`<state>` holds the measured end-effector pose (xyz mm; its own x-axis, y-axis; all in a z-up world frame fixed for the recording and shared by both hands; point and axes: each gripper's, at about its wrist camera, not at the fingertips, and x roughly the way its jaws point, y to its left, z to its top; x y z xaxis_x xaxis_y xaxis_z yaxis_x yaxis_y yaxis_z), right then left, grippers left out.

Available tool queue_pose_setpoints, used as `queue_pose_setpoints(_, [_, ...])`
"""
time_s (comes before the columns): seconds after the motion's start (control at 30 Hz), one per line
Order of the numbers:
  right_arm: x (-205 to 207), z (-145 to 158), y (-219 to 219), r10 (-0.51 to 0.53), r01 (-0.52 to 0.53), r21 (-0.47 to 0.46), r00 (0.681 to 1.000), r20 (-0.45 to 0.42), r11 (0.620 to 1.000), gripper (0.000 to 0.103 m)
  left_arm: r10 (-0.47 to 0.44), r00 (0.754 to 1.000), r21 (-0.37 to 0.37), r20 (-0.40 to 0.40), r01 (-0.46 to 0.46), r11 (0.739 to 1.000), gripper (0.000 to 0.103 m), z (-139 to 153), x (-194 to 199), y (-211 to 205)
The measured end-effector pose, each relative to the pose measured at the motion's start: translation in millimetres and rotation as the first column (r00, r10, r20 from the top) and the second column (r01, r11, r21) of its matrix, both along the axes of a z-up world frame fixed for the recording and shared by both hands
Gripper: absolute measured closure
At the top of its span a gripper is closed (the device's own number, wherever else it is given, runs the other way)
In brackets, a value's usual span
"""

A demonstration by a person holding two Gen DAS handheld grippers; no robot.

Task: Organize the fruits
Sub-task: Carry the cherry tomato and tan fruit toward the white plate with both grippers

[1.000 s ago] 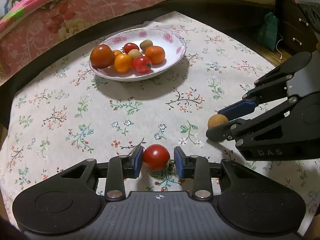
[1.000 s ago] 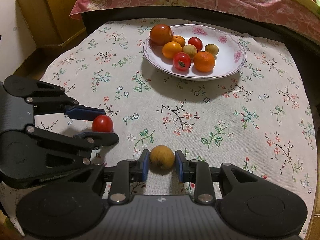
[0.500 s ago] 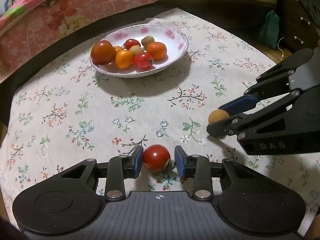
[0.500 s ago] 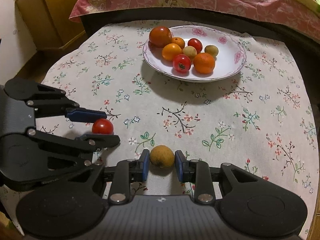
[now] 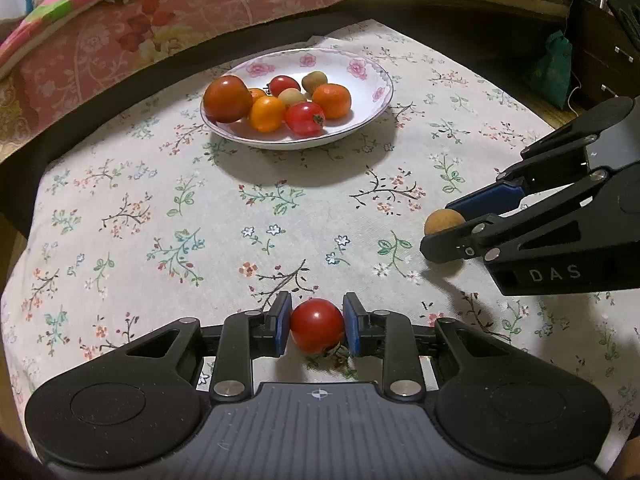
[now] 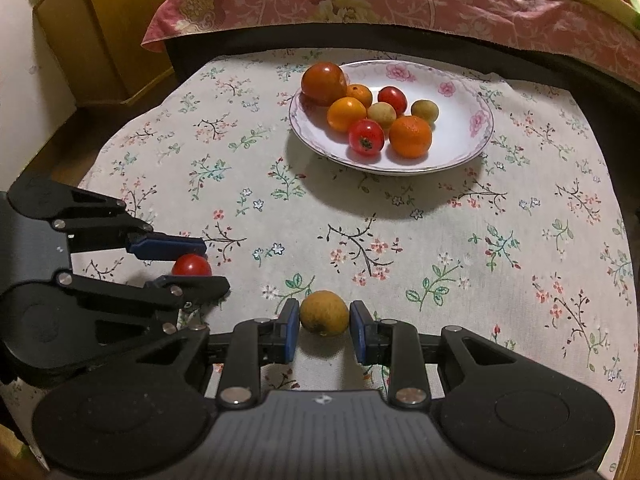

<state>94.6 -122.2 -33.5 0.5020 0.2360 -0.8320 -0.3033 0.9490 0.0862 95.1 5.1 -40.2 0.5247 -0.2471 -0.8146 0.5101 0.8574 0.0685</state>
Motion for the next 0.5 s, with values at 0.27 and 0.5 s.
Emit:
queue_pose_setpoints(0.27, [-0.3, 5.9, 0.4, -0.001, 0.001, 0.01, 1.0, 0.023, 1.0, 0.075, 0.007, 1.0, -0.025, 0.025, -0.006, 1.0, 0.068, 9.4, 2.2, -1.9])
queue_pose_setpoints(0.5, [3.5, 9.0, 0.1, -0.005, 0.005, 0.013, 0.999, 0.035, 1.0, 0.075, 0.008, 0.999, -0.037, 0.048, -0.007, 0.999, 0.068, 16.5, 11.2, -5.6])
